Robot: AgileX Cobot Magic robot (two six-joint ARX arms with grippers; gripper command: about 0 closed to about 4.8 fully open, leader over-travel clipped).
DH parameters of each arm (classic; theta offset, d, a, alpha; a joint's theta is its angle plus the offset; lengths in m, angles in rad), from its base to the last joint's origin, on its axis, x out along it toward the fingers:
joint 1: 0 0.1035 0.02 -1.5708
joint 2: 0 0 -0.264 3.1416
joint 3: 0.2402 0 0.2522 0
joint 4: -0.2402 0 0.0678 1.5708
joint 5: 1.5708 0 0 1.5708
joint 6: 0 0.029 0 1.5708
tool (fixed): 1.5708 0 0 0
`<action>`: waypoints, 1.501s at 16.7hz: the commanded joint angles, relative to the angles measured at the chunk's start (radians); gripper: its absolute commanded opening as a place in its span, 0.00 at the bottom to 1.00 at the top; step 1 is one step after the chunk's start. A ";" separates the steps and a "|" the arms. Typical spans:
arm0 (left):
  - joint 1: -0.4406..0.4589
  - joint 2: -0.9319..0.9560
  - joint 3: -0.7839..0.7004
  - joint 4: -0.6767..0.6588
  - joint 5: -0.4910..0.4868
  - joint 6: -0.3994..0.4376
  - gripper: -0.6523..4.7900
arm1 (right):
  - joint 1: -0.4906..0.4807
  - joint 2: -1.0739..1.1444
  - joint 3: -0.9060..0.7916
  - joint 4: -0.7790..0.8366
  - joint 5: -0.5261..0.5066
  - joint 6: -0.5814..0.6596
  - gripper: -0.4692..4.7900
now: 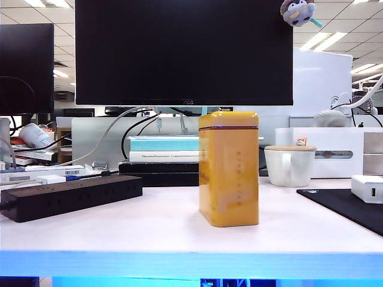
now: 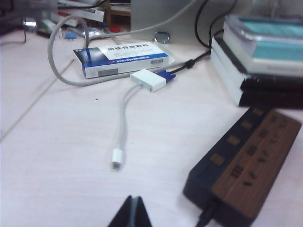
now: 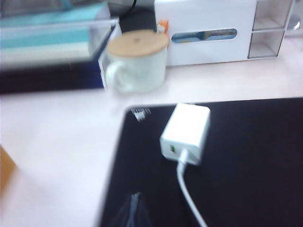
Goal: Plug the white charger into the left socket.
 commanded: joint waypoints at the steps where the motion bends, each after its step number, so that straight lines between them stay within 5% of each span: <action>1: 0.000 -0.002 0.046 0.099 0.007 -0.067 0.11 | 0.000 0.000 0.027 0.112 -0.025 0.126 0.09; 7: 0.001 0.027 0.185 0.174 -0.019 -0.174 0.11 | -0.001 0.020 0.315 -0.055 0.078 0.143 0.09; 10: 0.001 0.183 0.352 0.186 -0.006 -0.129 0.11 | 0.000 0.157 0.524 -0.192 0.190 0.209 0.09; 13: 0.001 0.386 0.539 0.229 0.035 -0.058 0.11 | 0.000 0.333 0.673 -0.180 0.183 0.204 0.09; 15: 0.001 0.549 0.697 0.222 0.139 0.002 0.11 | 0.000 0.476 0.785 -0.194 0.153 0.166 0.09; 18: 0.001 0.819 0.940 0.107 0.460 0.071 0.11 | 0.000 0.807 1.052 -0.360 0.152 0.120 0.09; 20: 0.000 0.897 1.001 0.047 0.570 0.070 0.11 | 0.000 1.003 1.213 -0.518 0.152 0.072 0.09; 22: 0.000 0.902 1.015 0.053 0.580 0.070 0.11 | 0.000 1.160 1.304 -0.645 0.132 0.061 0.09; 23: 0.000 0.895 1.016 0.063 0.580 0.070 0.11 | 0.000 1.244 1.329 -0.710 0.114 0.061 0.13; 25: 0.000 0.895 1.026 0.061 0.595 0.066 0.11 | 0.000 1.356 1.328 -0.767 0.052 0.047 0.42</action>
